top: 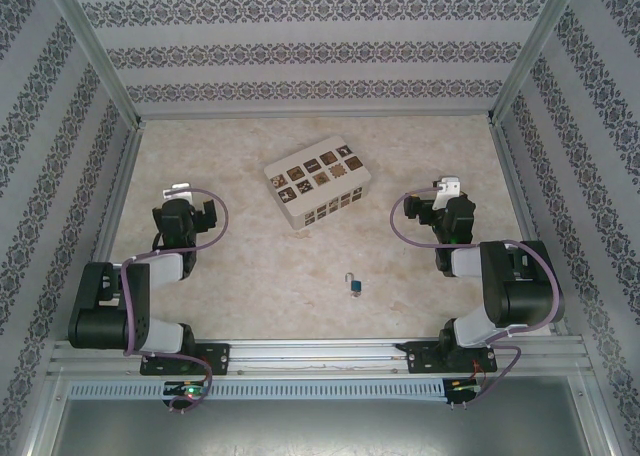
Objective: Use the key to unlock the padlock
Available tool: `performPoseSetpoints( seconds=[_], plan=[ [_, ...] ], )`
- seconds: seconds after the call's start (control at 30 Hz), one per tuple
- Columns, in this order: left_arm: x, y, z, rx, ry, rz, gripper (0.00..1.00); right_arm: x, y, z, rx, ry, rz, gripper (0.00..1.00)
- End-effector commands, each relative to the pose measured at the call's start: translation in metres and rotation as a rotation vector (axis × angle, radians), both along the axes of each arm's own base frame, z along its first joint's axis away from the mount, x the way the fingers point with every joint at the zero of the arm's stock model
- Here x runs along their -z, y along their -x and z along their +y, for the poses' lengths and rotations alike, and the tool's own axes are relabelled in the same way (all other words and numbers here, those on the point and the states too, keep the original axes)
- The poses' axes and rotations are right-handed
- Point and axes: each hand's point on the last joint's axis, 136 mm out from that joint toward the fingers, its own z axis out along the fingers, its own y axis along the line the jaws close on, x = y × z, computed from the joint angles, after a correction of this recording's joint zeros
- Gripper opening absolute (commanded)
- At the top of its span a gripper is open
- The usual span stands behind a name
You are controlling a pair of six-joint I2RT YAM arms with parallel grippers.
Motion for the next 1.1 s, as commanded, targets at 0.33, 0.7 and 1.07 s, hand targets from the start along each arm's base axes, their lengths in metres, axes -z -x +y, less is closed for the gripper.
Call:
performPoseSetpoints(
  seconds=[0.33, 0.7, 1.07],
  plan=[
    [-0.028, -0.006, -0.02, 0.121, 0.074, -0.174, 0.99, -0.008, -0.005, -0.001, 0.014, -0.006, -0.024, 0.98],
    [-0.009, -0.015, -0.037, 0.216, 0.101, -0.224, 0.99, -0.008, -0.005, -0.001, 0.015, -0.005, -0.024, 0.98],
    [0.003, -0.027, -0.038, 0.207, 0.089, -0.143, 0.99, -0.008, -0.005, -0.001, 0.015, -0.005, -0.024, 0.98]
  ],
)
